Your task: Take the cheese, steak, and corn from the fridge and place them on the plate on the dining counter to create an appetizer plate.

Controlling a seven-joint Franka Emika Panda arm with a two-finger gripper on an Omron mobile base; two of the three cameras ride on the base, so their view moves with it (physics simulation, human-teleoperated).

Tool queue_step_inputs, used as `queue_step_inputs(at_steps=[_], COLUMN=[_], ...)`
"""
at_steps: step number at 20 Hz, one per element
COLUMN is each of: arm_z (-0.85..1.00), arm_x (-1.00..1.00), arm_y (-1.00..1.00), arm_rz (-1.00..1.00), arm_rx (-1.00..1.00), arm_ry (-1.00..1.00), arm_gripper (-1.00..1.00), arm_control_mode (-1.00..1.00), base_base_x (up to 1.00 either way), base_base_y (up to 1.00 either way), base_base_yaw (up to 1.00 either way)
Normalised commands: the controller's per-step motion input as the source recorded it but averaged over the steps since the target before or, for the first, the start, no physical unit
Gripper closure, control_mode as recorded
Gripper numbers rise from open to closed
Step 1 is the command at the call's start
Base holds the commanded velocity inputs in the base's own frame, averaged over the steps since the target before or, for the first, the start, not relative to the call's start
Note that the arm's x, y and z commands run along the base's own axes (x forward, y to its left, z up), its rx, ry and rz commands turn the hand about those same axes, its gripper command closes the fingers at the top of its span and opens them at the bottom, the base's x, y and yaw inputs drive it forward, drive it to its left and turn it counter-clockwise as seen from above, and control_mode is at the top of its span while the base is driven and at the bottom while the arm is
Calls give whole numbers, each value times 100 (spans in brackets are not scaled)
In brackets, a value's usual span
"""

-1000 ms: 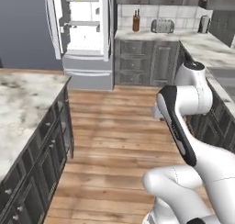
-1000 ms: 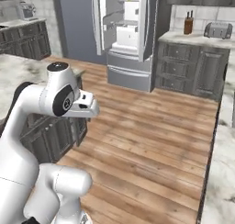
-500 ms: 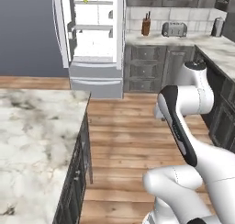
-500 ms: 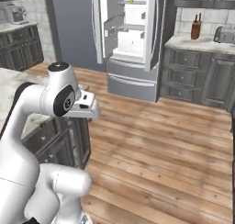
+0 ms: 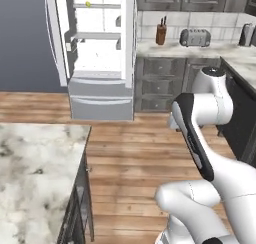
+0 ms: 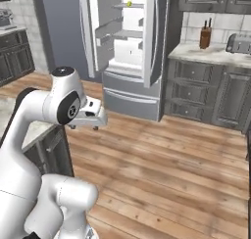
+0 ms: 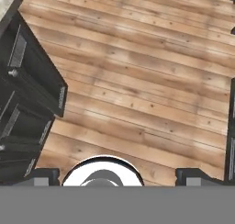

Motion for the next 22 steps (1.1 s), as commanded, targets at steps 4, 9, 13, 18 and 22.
queue_step_inputs(at_steps=[4, 9, 13, 18, 22], arm_z=[0, 0, 0, 0, 0], arm_x=[0, 0, 0, 0, 0], arm_y=[0, 0, 0, 0, 0], arm_rz=[0, 0, 0, 0, 0], arm_rx=[0, 0, 0, 0, 0], arm_ry=[0, 0, 0, 0, 0], arm_gripper=[-100, -100, -100, -100, -100], arm_control_mode=[100, 100, 100, 100, 100], base_base_x=[100, 100, 100, 100, 100], base_base_y=[-13, 0, 1, 9, 11], base_base_yaw=[0, 1, 6, 21, 37])
